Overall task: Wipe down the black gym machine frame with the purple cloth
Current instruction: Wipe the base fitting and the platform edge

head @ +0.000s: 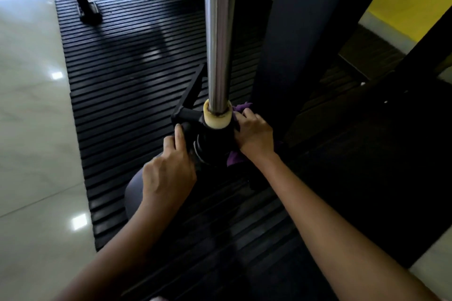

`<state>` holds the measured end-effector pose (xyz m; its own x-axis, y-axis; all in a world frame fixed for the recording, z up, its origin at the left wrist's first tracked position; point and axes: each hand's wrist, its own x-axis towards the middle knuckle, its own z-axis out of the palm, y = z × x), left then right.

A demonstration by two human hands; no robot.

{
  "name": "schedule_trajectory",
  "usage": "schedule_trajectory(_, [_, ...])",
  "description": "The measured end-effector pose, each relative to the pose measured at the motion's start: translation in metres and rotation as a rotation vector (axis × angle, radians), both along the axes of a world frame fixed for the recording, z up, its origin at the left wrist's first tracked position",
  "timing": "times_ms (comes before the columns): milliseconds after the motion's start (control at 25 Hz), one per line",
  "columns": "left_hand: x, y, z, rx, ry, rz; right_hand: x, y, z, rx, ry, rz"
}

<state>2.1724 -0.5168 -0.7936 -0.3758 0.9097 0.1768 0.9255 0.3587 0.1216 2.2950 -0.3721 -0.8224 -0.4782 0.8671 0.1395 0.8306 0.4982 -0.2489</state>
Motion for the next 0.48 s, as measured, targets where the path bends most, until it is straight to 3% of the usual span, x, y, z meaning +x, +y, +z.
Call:
schedule_trajectory(240, [0.005,-0.003,-0.005,0.083,0.21,0.072,-0.01,0.017,0.017,0.012,-0.135,0.091])
schedule_trajectory(480, [0.008,-0.002,-0.013,0.162,0.222,0.091,0.01,-0.002,-0.004,0.073,0.023,0.035])
